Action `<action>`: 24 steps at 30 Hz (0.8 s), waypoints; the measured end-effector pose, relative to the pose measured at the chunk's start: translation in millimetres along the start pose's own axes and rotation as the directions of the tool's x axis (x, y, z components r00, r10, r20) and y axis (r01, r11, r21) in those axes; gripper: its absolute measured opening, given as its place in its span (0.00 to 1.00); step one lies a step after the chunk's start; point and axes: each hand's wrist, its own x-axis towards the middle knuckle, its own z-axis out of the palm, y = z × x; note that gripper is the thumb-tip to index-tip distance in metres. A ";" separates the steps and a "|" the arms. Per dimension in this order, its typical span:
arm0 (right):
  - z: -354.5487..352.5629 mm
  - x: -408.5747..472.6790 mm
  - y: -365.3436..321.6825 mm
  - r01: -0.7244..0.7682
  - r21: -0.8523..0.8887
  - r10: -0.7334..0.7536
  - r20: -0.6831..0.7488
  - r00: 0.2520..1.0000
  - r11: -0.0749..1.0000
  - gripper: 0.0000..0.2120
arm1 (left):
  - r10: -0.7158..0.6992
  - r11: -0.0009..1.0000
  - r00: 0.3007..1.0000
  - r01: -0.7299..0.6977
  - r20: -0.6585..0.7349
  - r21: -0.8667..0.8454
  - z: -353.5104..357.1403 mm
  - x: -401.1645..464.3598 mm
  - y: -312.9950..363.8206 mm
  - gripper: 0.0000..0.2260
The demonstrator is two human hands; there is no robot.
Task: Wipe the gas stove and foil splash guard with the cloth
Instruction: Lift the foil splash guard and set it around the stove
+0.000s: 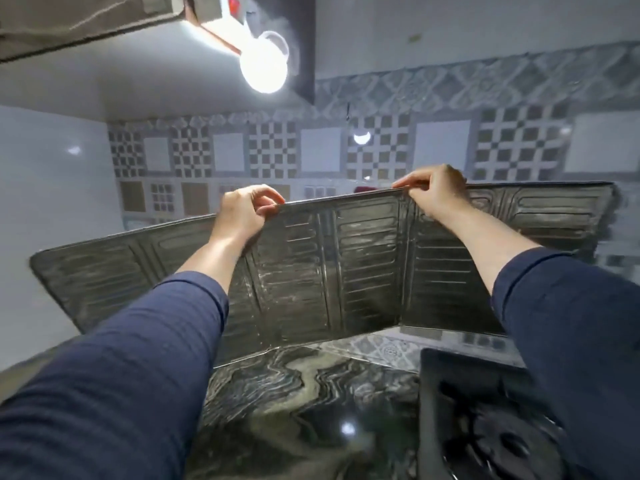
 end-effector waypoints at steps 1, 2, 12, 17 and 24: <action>-9.8 1.6 14.5 -0.007 -0.012 0.007 -0.009 1.000 1.000 0.12 | 0.009 1.000 1.000 -0.009 0.004 -0.023 16.9 3.4 7.8 0.09; -19.5 2.2 28.6 -0.009 -0.027 0.008 -0.019 1.000 1.000 0.11 | 0.019 0.999 1.000 -0.018 0.009 -0.046 34.4 6.4 15.1 0.07; -90.7 -3.1 169.6 -0.065 -0.150 0.046 -0.128 0.991 0.986 0.11 | 0.124 0.986 0.990 -0.114 0.074 -0.125 193.2 10.8 79.3 0.05; -105.2 -8.7 233.4 -0.094 -0.178 0.067 -0.150 0.986 0.980 0.12 | 0.186 0.973 0.974 -0.164 0.133 -0.161 258.9 7.7 95.8 0.05; -99.2 -16.9 306.4 -0.207 -0.248 0.172 -0.155 0.973 0.946 0.08 | 0.187 0.975 0.944 -0.144 0.273 -0.171 340.9 5.6 94.5 0.06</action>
